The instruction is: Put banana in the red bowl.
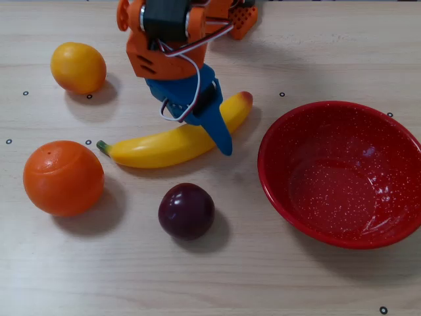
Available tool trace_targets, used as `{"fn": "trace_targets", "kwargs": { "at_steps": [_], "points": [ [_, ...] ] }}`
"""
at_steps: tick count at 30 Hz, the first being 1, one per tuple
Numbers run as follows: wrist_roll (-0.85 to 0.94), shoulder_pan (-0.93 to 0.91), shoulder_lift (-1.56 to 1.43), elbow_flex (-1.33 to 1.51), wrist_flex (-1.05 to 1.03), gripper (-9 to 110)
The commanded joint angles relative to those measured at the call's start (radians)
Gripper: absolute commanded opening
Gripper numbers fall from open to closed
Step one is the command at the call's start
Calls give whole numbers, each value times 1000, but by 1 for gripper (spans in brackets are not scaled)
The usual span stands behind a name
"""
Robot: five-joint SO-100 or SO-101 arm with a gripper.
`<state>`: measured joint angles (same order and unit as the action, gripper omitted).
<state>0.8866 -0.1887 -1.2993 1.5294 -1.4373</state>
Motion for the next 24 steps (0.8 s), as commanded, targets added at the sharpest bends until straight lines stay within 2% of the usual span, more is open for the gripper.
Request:
{"fn": "trace_targets", "kwargs": {
  "at_steps": [1, 9, 16, 24],
  "points": [
    [-72, 18, -34, -80, 21, 40],
    [-166, 14, -12, -67, 66, 40],
    [-181, 14, -6, -20, 169, 40],
    [-190, 18, 2, -3, 173, 40]
  ]
}}
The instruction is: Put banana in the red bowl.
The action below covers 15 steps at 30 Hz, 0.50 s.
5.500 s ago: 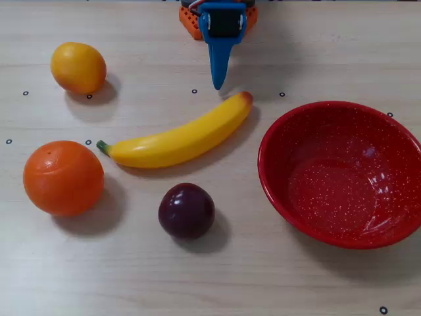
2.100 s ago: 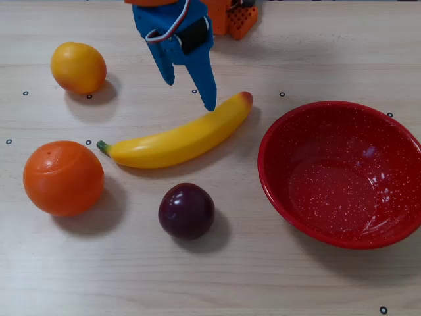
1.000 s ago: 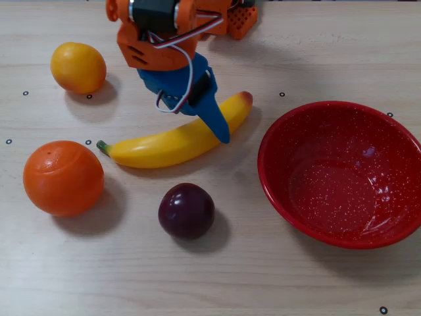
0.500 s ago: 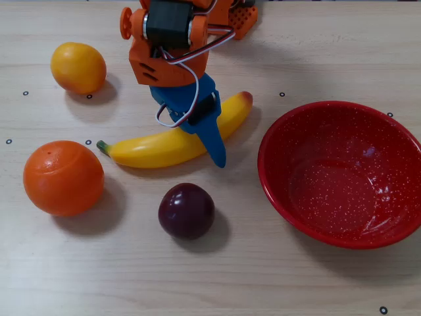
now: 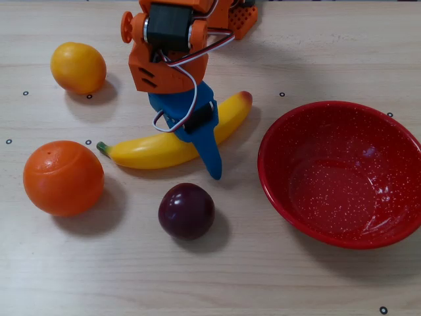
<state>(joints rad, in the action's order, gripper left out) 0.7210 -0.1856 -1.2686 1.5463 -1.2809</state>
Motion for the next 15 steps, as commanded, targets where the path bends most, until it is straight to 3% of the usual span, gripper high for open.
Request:
{"fn": "trace_targets", "kwargs": {
  "at_steps": [1, 15],
  "points": [
    [-26, 15, -28, -20, 18, 40],
    [-25, 8, -12, -3, 23, 37]
  ]
}}
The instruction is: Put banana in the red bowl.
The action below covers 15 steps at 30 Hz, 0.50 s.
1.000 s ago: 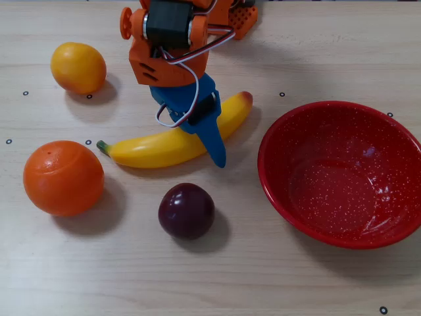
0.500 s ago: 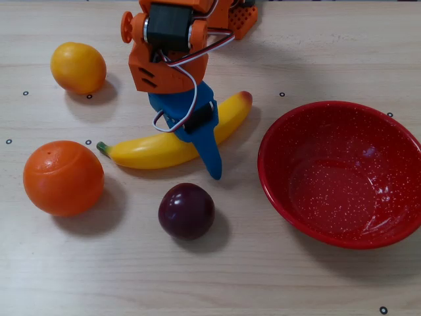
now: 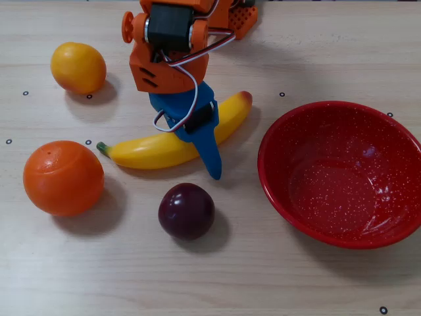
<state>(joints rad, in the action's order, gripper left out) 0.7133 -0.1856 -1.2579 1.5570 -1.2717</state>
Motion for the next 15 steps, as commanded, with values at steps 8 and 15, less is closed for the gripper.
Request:
{"fn": "trace_targets", "kwargs": {
  "at_steps": [8, 15],
  "points": [
    [-15, 8, -25, -11, 18, 34],
    [-14, 8, -23, -12, 15, 32]
  ]
}}
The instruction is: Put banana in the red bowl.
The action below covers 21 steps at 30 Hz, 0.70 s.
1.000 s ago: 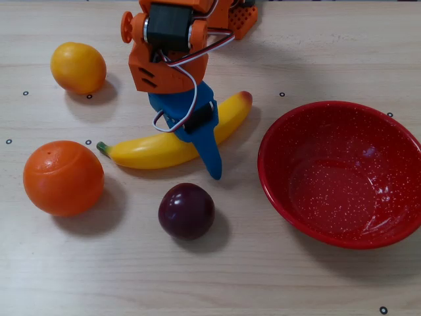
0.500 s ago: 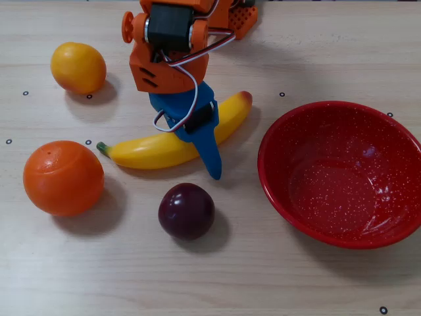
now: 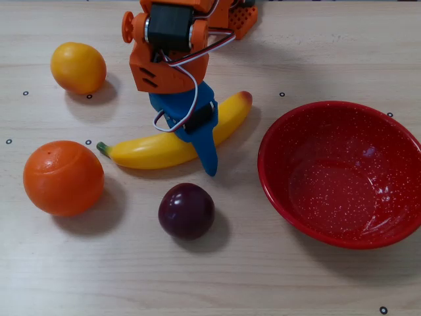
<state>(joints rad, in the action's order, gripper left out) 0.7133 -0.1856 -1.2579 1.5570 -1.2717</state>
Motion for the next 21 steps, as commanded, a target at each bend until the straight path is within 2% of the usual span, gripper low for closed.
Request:
{"fn": "trace_targets", "kwargs": {
  "at_steps": [1, 21],
  "points": [
    [-14, 8, -23, -12, 15, 31],
    [-9, 11, -28, -3, 15, 17]
  ]
}}
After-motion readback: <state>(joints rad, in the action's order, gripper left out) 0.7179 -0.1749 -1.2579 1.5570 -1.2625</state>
